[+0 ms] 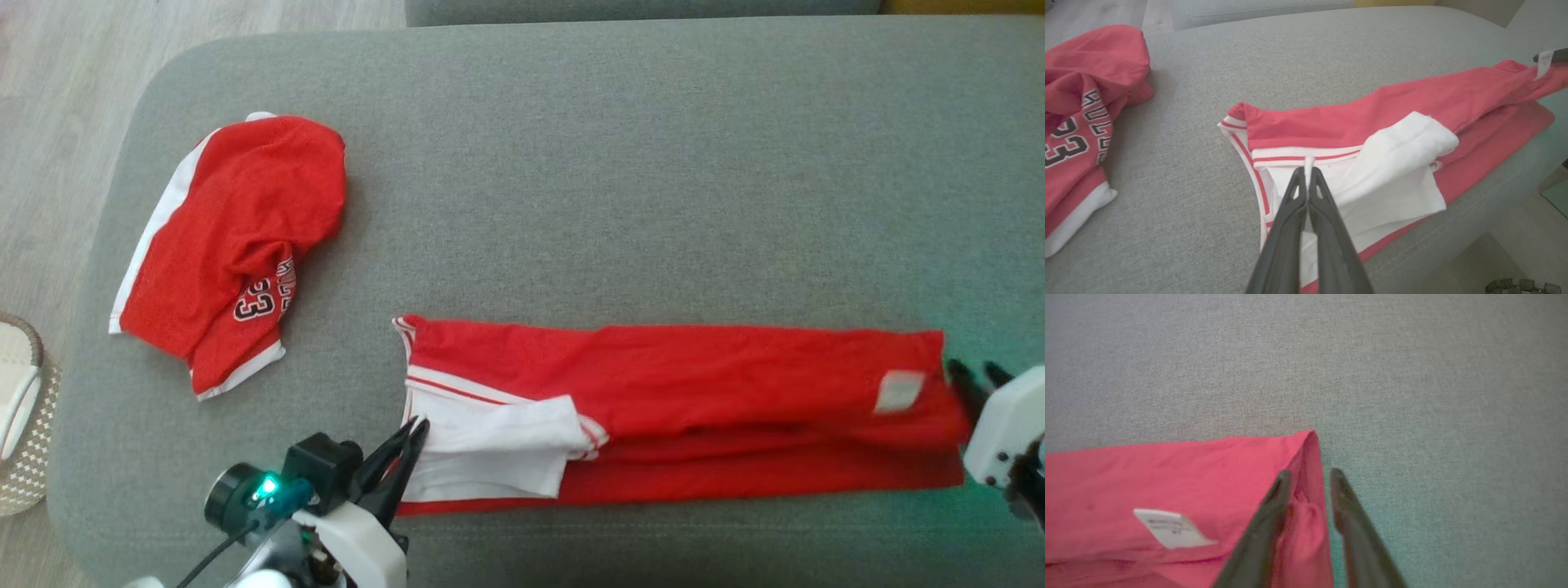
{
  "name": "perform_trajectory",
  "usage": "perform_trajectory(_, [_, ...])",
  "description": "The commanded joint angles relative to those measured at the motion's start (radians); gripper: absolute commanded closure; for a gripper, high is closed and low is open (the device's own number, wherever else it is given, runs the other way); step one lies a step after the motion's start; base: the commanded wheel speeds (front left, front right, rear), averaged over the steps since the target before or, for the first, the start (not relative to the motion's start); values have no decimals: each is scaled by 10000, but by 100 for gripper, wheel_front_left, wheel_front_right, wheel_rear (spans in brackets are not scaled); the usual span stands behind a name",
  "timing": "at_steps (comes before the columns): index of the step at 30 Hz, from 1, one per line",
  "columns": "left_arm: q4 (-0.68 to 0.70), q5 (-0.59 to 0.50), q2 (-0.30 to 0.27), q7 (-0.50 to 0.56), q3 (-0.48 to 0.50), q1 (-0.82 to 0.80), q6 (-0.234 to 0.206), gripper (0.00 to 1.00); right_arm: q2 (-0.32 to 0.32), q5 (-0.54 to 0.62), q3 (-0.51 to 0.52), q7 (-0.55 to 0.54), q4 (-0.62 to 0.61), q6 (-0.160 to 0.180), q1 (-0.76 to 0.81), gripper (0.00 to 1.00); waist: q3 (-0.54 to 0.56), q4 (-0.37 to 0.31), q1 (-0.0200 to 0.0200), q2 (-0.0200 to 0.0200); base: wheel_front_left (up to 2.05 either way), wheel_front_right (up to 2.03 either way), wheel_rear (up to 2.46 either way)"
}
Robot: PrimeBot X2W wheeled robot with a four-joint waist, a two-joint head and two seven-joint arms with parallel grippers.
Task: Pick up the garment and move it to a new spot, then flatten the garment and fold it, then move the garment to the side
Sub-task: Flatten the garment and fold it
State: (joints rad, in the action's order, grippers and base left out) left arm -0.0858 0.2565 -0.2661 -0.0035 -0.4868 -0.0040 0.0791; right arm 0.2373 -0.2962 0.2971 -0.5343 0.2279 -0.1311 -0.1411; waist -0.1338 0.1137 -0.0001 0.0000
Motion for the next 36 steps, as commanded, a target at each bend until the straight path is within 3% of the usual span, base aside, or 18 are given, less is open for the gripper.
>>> perform_trajectory(1, [406,-62,-236,-49,329,-261,-68,0,143,85,86,53,-517,4,-15,0,9,-14,1,0,0,0,0])
perform_trajectory(5, [529,19,-306,-142,536,-328,-182,0,18,147,370,213,-682,4,-97,0,56,-26,1,0,0,0,0])
perform_trajectory(8, [720,183,-309,-473,1067,-536,-521,0,-102,194,584,679,-873,4,-250,0,165,-34,1,0,0,0,0])
perform_trajectory(15, [1072,910,320,-1785,2252,-790,-1327,0,-734,-571,-87,2828,-1640,4,-458,0,514,-109,1,0,0,0,0])
perform_trajectory(19, [1111,1187,762,-2408,2777,-750,-1550,0,-971,-762,-739,4152,-2042,4,-127,0,694,-162,1,0,0,0,0])
perform_trajectory(28, [1452,327,1731,-2578,4226,-175,-1234,0,-1530,-784,-1337,6430,-1590,4,841,0,856,-239,1,0,0,0,0])
perform_trajectory(36, [1054,-238,2066,-2581,4400,34,-543,0,-1720,-286,-394,6597,-13,4,701,0,639,-287,1,0,0,0,0])
